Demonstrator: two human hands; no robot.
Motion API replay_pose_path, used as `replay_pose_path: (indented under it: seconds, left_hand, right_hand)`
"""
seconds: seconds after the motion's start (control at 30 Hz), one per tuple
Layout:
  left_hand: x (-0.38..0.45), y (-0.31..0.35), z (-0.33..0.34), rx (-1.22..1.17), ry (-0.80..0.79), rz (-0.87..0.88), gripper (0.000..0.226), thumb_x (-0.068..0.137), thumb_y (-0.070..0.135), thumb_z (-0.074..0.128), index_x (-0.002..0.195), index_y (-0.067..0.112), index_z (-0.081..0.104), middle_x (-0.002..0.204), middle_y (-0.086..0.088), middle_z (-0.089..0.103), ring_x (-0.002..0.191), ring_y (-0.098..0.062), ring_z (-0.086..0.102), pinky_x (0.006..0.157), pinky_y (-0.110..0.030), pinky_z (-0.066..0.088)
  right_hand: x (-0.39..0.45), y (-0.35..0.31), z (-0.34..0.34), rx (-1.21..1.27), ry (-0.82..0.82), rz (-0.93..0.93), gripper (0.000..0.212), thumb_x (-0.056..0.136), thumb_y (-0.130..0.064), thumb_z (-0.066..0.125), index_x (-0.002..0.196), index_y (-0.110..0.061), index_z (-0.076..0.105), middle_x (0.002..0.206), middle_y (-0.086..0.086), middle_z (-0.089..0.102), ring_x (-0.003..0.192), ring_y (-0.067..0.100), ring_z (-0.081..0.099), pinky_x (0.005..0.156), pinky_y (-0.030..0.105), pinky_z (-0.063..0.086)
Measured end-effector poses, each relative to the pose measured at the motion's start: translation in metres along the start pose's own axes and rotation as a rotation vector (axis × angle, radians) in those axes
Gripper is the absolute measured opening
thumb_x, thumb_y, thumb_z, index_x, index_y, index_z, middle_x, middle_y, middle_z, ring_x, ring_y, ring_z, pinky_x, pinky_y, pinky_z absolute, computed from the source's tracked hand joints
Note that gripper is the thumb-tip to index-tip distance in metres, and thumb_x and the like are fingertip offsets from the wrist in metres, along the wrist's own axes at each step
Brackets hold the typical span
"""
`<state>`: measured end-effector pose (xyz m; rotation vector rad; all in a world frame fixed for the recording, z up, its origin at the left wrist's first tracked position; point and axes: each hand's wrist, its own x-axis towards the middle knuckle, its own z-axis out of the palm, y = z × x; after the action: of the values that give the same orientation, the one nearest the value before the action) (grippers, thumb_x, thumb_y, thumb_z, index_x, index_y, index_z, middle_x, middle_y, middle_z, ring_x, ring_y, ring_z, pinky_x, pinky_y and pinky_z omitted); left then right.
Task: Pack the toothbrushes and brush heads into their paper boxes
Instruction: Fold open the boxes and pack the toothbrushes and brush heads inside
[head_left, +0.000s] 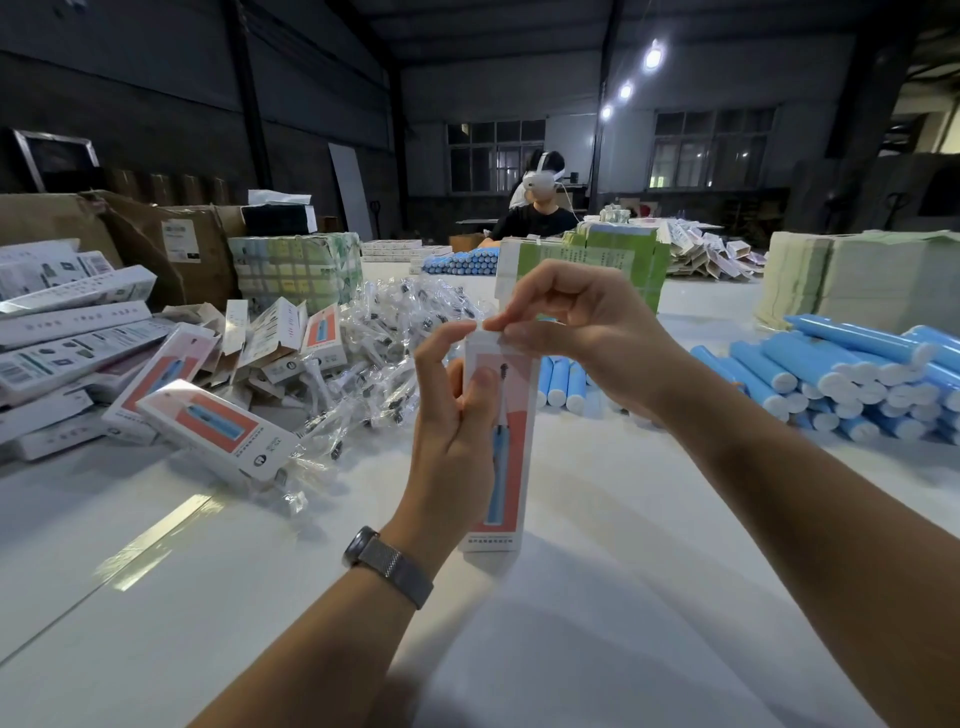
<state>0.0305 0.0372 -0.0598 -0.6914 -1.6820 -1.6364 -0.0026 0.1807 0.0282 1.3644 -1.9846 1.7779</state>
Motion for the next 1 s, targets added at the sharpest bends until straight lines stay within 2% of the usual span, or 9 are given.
replay_pose_path:
  seconds: [0.13, 0.3, 0.43, 0.5, 0.6, 0.67, 0.77, 0.87, 1.0]
  left_hand:
    - [0.000, 0.001, -0.002, -0.007, 0.013, -0.032, 0.024, 0.102, 0.031, 0.039, 0.107, 0.054, 0.043, 0.083, -0.004, 0.058, 0.065, -0.012, 0.056, 0.057, -0.024, 0.051]
    - [0.002, 0.000, -0.002, 0.003, 0.068, -0.027, 0.029, 0.105, 0.027, 0.037, 0.104, 0.055, 0.043, 0.077, 0.013, 0.059, 0.061, -0.003, 0.056, 0.054, -0.019, 0.048]
    - [0.002, 0.001, -0.001, 0.021, 0.092, -0.047, 0.028, 0.105, 0.029, 0.037, 0.103, 0.056, 0.043, 0.076, 0.014, 0.059, 0.062, -0.002, 0.056, 0.056, -0.018, 0.049]
    - [0.002, 0.001, 0.001, 0.045, 0.109, -0.049, 0.027, 0.104, 0.029, 0.038, 0.104, 0.056, 0.042, 0.078, 0.012, 0.059, 0.065, -0.002, 0.058, 0.058, -0.019, 0.050]
    - [0.003, 0.002, 0.001, 0.054, 0.159, -0.056, 0.020, 0.101, 0.030, 0.044, 0.110, 0.047, 0.040, 0.091, 0.015, 0.059, 0.082, -0.012, 0.064, 0.069, -0.032, 0.058]
    - [0.003, 0.007, 0.003, 0.036, 0.171, -0.087, 0.024, 0.096, 0.024, 0.045, 0.112, 0.042, 0.041, 0.107, 0.012, 0.058, 0.100, -0.024, 0.063, 0.083, -0.046, 0.059]
    - [0.002, 0.016, 0.007, -0.002, 0.172, -0.130, 0.043, 0.081, 0.008, 0.044, 0.112, 0.038, 0.045, 0.124, -0.012, 0.050, 0.112, -0.038, 0.056, 0.093, -0.057, 0.053]
    - [0.003, 0.016, 0.005, -0.081, 0.102, -0.115, 0.050, 0.075, 0.001, 0.041, 0.114, 0.033, 0.046, 0.112, -0.002, 0.057, 0.100, -0.027, 0.063, 0.076, -0.037, 0.059]
    - [0.000, 0.015, 0.016, -0.224, -0.034, -0.148, 0.065, 0.068, -0.006, 0.041, 0.122, 0.028, 0.048, 0.118, -0.001, 0.060, 0.102, -0.023, 0.065, 0.071, -0.027, 0.056]
  right_hand:
    - [-0.002, 0.002, -0.003, -0.008, -0.036, -0.011, 0.010, 0.082, -0.006, 0.068, 0.091, -0.005, 0.064, 0.090, 0.008, 0.072, 0.094, 0.019, 0.069, 0.085, 0.032, 0.056]
    - [-0.002, 0.009, -0.001, -0.113, -0.071, -0.044, 0.021, 0.093, 0.006, 0.057, 0.109, -0.005, 0.064, 0.105, 0.015, 0.070, 0.099, 0.016, 0.067, 0.087, 0.030, 0.055]
    - [-0.001, 0.007, -0.003, -0.327, -0.091, -0.126, 0.022, 0.093, 0.001, 0.061, 0.111, -0.008, 0.068, 0.102, 0.007, 0.072, 0.098, 0.014, 0.069, 0.086, 0.023, 0.053]
    - [-0.002, 0.010, -0.001, -0.328, -0.042, -0.099, 0.023, 0.091, 0.000, 0.065, 0.111, -0.007, 0.069, 0.103, 0.004, 0.073, 0.099, 0.013, 0.070, 0.089, 0.027, 0.055]
    - [-0.004, 0.022, 0.011, -0.419, 0.101, -0.057, 0.021, 0.090, -0.005, 0.069, 0.109, -0.011, 0.071, 0.103, -0.004, 0.072, 0.099, 0.011, 0.067, 0.086, 0.036, 0.054]
    - [-0.003, 0.029, 0.016, -0.516, 0.185, -0.058, 0.019, 0.091, -0.009, 0.069, 0.109, -0.015, 0.072, 0.100, -0.009, 0.065, 0.092, 0.007, 0.062, 0.076, 0.026, 0.053]
    - [-0.003, 0.034, 0.017, -0.397, 0.149, 0.078, 0.021, 0.094, -0.015, 0.065, 0.115, -0.017, 0.066, 0.098, -0.005, 0.060, 0.073, 0.003, 0.064, 0.065, 0.018, 0.052]
    - [-0.012, 0.036, 0.019, -0.237, 0.054, 0.207, 0.044, 0.089, -0.022, 0.072, 0.128, -0.023, 0.053, 0.108, 0.003, 0.061, 0.085, 0.026, 0.071, 0.076, 0.040, 0.061]
    - [-0.026, 0.021, 0.014, -0.361, 0.096, 0.277, 0.064, 0.088, -0.026, 0.069, 0.144, -0.025, 0.038, 0.119, 0.009, 0.061, 0.099, 0.025, 0.067, 0.089, 0.044, 0.057]
